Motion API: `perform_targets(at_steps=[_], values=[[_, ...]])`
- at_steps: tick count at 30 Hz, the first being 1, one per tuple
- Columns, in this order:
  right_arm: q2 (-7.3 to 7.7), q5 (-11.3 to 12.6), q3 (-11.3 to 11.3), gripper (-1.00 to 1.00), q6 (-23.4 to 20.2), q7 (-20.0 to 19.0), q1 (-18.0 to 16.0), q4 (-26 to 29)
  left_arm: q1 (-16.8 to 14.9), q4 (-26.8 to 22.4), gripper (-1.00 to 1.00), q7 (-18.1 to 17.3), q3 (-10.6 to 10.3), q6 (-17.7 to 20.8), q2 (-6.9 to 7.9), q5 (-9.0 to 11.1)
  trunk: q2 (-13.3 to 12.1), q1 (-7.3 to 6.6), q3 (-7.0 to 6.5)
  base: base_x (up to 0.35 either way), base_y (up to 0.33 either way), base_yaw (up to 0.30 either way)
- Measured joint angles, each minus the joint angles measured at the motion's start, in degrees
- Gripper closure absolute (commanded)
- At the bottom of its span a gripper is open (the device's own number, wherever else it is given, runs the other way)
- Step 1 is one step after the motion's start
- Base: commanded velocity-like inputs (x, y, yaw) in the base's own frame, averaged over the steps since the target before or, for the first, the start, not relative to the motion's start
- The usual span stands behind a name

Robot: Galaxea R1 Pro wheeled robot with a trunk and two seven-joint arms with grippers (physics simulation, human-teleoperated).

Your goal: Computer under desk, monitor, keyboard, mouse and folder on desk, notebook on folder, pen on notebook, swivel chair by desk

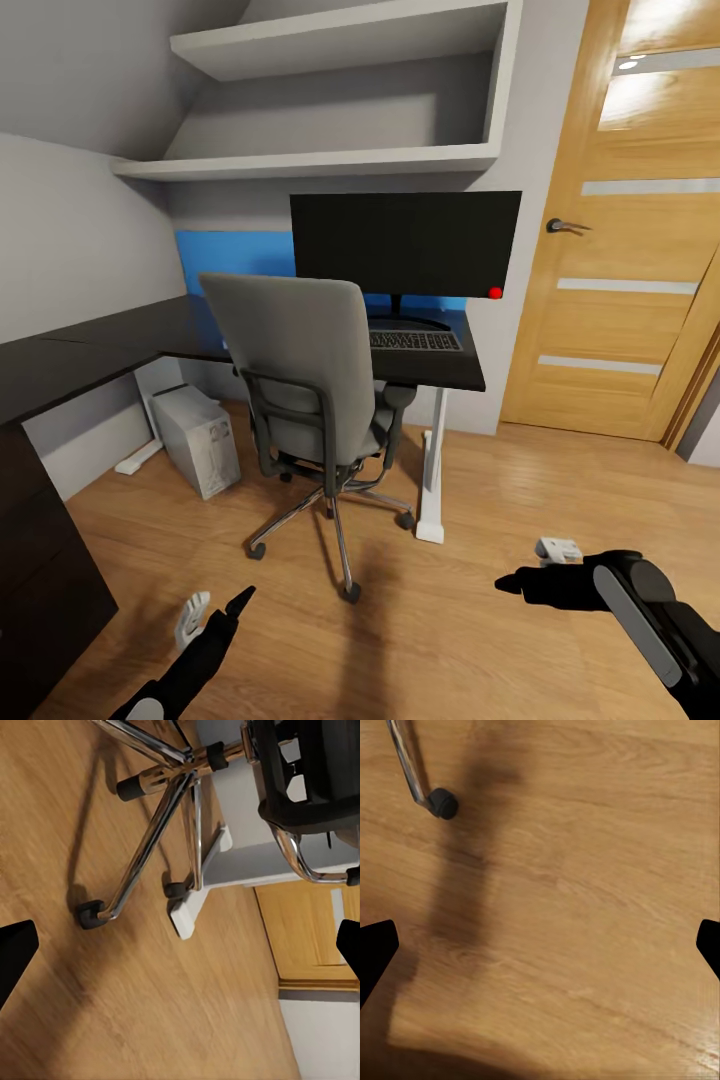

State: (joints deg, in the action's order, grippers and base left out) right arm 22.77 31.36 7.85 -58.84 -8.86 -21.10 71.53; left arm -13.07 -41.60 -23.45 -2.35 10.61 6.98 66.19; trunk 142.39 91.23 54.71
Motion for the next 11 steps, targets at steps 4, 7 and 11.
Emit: perform_targets(at_steps=[4,7,11], values=[[-0.04,0.0,0.01,-1.0,-0.01,0.02,0.04,-0.15,0.0,0.02,-1.0,-0.03,-0.16,0.0,-0.06,-0.15,0.0,0.0,0.0,0.0,0.0,0.0],[-0.04,0.0,0.01,-1.0,-0.03,0.02,0.04,-0.18,0.0,0.02,-1.0,-0.08,-0.18,-0.02,-0.05,-0.29,0.0,0.0,0.0,0.0,0.0,0.0],[-0.05,0.0,0.01,-1.0,-0.05,0.02,0.04,-0.18,0.0,0.02,-1.0,-0.13,-0.3,-0.08,-0.07,-0.5,0.0,0.0,0.0,0.0,0.0,0.0]])
